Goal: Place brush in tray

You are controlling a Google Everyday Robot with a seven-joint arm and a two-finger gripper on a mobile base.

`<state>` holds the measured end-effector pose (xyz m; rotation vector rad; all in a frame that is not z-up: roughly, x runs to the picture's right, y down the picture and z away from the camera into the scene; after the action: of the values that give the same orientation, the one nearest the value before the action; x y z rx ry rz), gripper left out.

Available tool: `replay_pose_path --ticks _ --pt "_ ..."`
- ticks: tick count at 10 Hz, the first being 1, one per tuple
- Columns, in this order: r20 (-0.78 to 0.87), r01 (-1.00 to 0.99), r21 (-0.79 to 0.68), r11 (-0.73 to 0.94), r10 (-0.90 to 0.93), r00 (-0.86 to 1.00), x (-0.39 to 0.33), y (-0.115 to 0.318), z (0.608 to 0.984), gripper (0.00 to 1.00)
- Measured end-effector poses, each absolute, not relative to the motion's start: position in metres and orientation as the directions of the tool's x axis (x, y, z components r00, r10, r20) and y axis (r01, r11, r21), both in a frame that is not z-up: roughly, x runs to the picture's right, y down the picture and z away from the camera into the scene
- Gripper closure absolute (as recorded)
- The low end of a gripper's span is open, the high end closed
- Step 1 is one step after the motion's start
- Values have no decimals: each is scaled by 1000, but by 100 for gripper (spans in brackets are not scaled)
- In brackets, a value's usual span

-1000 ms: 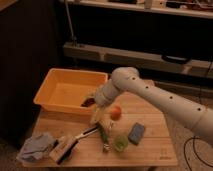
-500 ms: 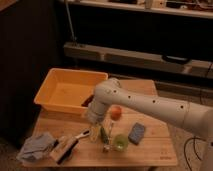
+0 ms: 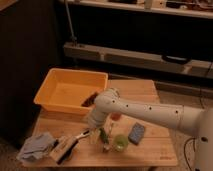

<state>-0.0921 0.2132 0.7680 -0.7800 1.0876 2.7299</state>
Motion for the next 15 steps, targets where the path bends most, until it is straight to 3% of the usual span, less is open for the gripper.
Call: replay_pose_path --ticks 5,10,15 --pt "-561 -263 620 -739 -184 -807 -101 212 796 20" --pt "-621 -301 580 -757 -172 -765 -141 217 769 20" --pt "-633 -336 607 -720 -182 -753 -152 246 783 20"
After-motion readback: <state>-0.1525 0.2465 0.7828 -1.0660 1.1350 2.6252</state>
